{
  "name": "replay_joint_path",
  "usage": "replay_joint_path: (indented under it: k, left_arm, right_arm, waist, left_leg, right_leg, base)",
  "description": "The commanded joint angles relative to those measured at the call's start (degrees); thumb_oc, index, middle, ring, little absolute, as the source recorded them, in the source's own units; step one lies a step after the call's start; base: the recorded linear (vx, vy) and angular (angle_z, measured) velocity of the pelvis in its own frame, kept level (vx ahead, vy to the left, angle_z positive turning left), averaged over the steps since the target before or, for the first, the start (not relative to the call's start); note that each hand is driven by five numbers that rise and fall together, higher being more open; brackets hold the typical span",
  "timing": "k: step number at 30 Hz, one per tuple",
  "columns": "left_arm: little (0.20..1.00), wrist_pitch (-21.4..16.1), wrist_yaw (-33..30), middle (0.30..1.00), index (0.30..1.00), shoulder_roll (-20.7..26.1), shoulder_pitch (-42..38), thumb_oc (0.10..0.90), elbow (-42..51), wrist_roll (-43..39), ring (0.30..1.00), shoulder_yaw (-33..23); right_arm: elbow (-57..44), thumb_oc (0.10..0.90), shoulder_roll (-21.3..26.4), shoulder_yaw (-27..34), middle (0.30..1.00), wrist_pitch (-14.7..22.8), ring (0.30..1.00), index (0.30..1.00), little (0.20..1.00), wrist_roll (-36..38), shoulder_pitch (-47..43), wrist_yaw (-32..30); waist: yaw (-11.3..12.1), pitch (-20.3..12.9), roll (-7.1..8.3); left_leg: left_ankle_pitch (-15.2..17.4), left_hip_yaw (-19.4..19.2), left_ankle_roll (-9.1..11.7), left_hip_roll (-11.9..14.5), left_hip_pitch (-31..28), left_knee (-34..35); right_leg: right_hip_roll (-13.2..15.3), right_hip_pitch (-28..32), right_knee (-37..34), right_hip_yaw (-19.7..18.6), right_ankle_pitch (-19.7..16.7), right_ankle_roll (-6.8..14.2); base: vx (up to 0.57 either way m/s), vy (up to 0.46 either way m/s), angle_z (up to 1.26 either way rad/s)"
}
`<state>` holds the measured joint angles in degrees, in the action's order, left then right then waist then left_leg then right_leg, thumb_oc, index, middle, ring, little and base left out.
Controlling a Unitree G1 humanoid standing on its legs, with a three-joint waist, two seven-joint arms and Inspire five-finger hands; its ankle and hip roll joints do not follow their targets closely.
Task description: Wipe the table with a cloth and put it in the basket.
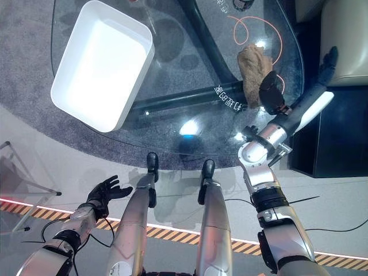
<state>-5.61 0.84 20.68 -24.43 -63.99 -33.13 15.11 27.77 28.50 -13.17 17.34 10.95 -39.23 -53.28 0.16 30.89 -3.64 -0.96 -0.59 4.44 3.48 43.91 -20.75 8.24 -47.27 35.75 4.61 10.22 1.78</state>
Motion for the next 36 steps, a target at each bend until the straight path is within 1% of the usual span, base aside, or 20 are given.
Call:
replay_joint_path:
  k: [1,2,3,5,14,17,20,26,29,36]
  left_arm:
    - [0.9,-0.36,-0.29,0.9,0.9,0.52,4.5,0.8,-0.01,-0.47,0.9,-0.3]
    - [0.9,-0.42,-0.26,0.9,0.9,0.52,4.35,0.8,-0.23,-0.35,0.9,-0.27]
    - [0.9,-0.42,-0.16,0.9,0.9,0.58,4.32,0.8,-0.3,-0.33,0.9,-0.32]
    - [0.9,-0.48,0.07,0.9,0.9,0.69,4.46,0.8,-0.39,-0.01,0.9,-0.22]
    - [0.9,-0.39,0.05,0.9,0.9,0.63,3.92,0.8,-0.52,0.1,0.9,0.74]
    - [0.9,-0.18,0.2,0.9,0.9,0.53,3.63,0.8,-0.81,0.0,0.9,1.43]
    - [0.9,-0.32,0.19,0.9,0.9,0.14,3.76,0.8,-0.99,0.22,0.9,1.97]
    - [0.9,-0.27,-0.12,0.9,0.9,-0.3,3.97,0.8,-0.75,-0.05,0.9,2.82]
    - [0.9,0.2,-0.23,0.9,0.9,-0.27,3.91,0.8,-0.3,-0.28,0.9,3.24]
    - [0.9,1.05,0.27,0.9,0.9,-0.1,2.98,0.8,-0.04,-0.67,0.9,4.16]
  right_arm:
    - [-4.48,0.8,4.22,-1.36,0.9,-1.0,0.9,0.9,0.9,2.31,-3.44,5.78]
    - [-3.77,0.8,3.83,-2.31,0.9,-3.11,0.9,0.9,0.9,3.6,-3.65,7.86]
    - [-3.41,0.8,3.86,-2.59,0.9,-3.33,0.9,0.9,0.9,3.89,-3.76,8.06]
    - [-2.28,0.8,3.82,-3.48,0.9,-4.95,0.9,0.9,0.9,5.8,-4.16,9.34]
    - [4.15,0.8,4.36,-5.0,0.9,-7.52,0.9,0.9,0.9,10.23,-7.91,11.18]
    - [8.01,0.8,4.86,-5.72,0.9,-8.58,0.9,0.9,0.9,10.86,-10.68,9.19]
    - [11.28,0.8,5.36,-5.9,0.9,-9.75,0.9,0.9,0.9,9.89,-13.31,6.7]
    - [15.11,0.8,6.0,-5.55,0.9,-9.64,0.9,0.9,0.9,7.01,-16.03,0.43]
    - [16.33,0.8,6.43,-5.08,0.9,-9.99,0.9,0.9,0.9,6.15,-16.73,-1.41]
    - [22.23,0.8,7.36,-5.84,0.9,-11.79,0.9,0.9,0.9,5.73,-19.03,-0.92]
  waist:
    - [0.32,-1.09,0.29]
    - [0.42,-1.09,0.3]
    - [0.47,-1.09,0.3]
    - [0.7,-1.09,0.29]
    - [1.46,-1.09,-0.03]
    - [1.93,-1.09,-0.38]
    - [2.44,-1.09,-0.74]
    - [2.94,-1.09,-1.34]
    - [3.06,-1.09,-1.55]
    - [3.48,-1.09,-2.16]
  left_leg:
    - [4.22,-1.35,-1.98,-3.16,-0.45,-6.77]
    - [4.14,-1.35,-1.96,-3.22,-0.5,-6.72]
    - [4.12,-1.36,-1.97,-3.25,-0.55,-6.66]
    - [4.07,-1.45,-2.0,-3.3,-0.84,-6.48]
    - [3.97,-1.61,-2.08,-3.26,-0.98,-6.22]
    - [4.13,-1.51,-2.15,-3.24,-0.9,-6.6]
    - [4.14,-1.44,-2.29,-3.28,-0.96,-6.58]
    - [4.29,-1.21,-2.42,-3.48,-0.96,-6.77]
    - [4.47,-1.17,-2.47,-3.59,-0.95,-6.93]
    - [4.61,-0.86,-2.82,-3.85,-0.48,-7.21]
  right_leg:
    - [-1.63,3.48,-7.22,2.77,-5.16,0.27]
    - [-1.64,3.43,-7.09,2.91,-5.13,0.23]
    - [-1.64,3.46,-7.11,2.96,-5.13,0.21]
    - [-1.62,3.72,-7.16,3.23,-5.1,0.12]
    - [-1.43,3.7,-6.94,3.72,-5.08,0.01]
    - [-1.16,3.43,-6.16,3.9,-4.91,-0.06]
    - [-1.05,3.25,-5.7,4.07,-4.87,-0.09]
    - [-0.97,3.08,-5.02,4.08,-4.7,-0.08]
    - [-0.85,3.0,-4.76,4.14,-4.61,0.01]
    - [-0.59,2.16,-4.07,4.25,-4.61,0.07]
  base:
    - [0.0,0.0,0.0]
    - [0.0,0.0,0.0]
    - [0.0,0.0,0.0]
    - [0.0,0.0,0.0]
    - [0.0,0.0,0.0]
    - [0.01,-0.002,0.01]
    - [0.01,0.001,0.05]
    - [0.0,0.002,0.01]
    - [0.0,0.003,0.01]
    - [0.0,0.003,0.02]
